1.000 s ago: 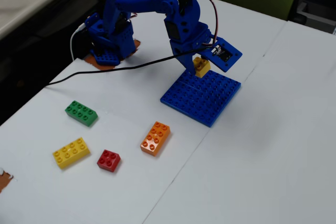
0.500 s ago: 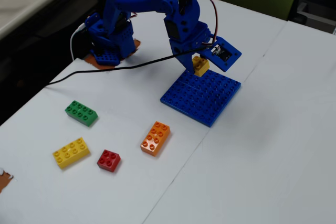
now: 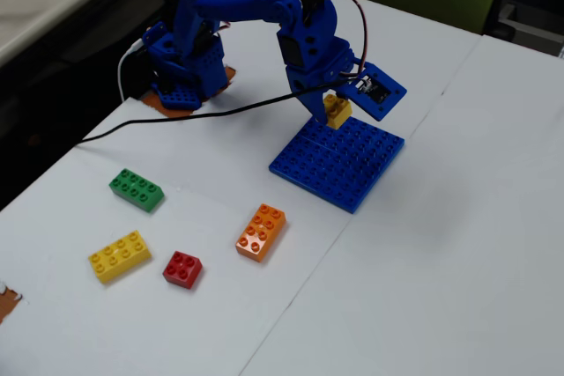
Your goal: Pick up the 2x2 yellow block and go up the 8x8 blue block.
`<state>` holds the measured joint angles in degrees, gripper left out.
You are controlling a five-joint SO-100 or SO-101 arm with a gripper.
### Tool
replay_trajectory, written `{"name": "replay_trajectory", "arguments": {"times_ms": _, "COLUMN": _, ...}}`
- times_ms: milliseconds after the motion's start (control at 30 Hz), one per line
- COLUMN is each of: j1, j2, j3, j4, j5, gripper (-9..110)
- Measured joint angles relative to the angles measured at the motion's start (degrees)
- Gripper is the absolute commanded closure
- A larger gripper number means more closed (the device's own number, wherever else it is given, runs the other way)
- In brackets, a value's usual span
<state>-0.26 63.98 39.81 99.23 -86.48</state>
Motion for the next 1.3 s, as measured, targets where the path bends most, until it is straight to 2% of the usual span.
{"name": "replay_trajectory", "arguments": {"times_ms": 1300, "j1": -0.8, "j2": -0.9, "j3": 0.0, "j4": 0.4, "j5": -0.4, "gripper": 101}}
